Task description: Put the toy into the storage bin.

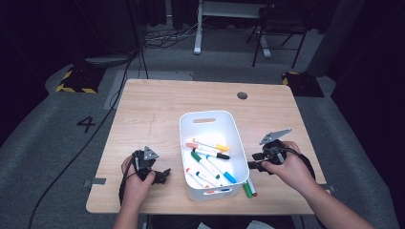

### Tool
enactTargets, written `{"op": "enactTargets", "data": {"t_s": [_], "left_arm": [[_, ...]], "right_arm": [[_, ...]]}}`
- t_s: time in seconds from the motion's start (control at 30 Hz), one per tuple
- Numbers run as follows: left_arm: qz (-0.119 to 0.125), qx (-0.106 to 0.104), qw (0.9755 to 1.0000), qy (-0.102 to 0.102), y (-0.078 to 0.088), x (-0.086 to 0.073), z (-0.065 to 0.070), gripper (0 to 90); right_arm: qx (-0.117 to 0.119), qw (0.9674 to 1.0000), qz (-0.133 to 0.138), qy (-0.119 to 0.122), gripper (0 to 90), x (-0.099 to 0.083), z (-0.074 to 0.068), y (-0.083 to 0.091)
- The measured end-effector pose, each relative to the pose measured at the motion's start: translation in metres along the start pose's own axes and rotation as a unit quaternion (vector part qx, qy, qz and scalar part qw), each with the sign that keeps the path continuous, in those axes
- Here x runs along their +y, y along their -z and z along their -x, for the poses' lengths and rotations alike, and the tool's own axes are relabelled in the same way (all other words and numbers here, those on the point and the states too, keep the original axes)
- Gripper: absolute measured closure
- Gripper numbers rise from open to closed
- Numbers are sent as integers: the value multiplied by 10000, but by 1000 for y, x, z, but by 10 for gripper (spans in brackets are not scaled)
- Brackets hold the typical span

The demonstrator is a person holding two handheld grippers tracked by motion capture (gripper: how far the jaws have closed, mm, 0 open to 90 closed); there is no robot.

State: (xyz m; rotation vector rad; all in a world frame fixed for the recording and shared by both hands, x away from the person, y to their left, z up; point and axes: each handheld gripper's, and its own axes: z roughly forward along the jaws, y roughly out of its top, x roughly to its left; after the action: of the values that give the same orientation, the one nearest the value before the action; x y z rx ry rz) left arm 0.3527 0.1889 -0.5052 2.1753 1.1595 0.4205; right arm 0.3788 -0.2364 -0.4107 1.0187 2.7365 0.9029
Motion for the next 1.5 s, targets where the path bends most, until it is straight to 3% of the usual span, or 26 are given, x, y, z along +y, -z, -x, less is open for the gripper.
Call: {"op": "enactTargets", "data": {"t_s": [0.7, 0.93, 1.13, 1.4, 1.5], "left_arm": [[2, 6, 10000, -5, 0, 0, 0, 1], [1, 7, 10000, -6, 0, 0, 0, 1], [-3, 5, 10000, -30, 0, 0, 0, 1], [-4, 12, 10000, -28, 0, 0, 0, 1], [-2, 8, 10000, -17, 0, 0, 0, 1]], "right_arm": [[1, 9989, -462, -19, 581, -30, 3, -44], [-93, 9981, -599, -81, 638, -35, 8, -47], [-370, 9970, -682, -66, 757, -39, 13, -44], [-514, 9956, -776, -61, 773, -39, 17, -41], [-454, 9960, -750, -145, 773, -40, 17, -41]]}}
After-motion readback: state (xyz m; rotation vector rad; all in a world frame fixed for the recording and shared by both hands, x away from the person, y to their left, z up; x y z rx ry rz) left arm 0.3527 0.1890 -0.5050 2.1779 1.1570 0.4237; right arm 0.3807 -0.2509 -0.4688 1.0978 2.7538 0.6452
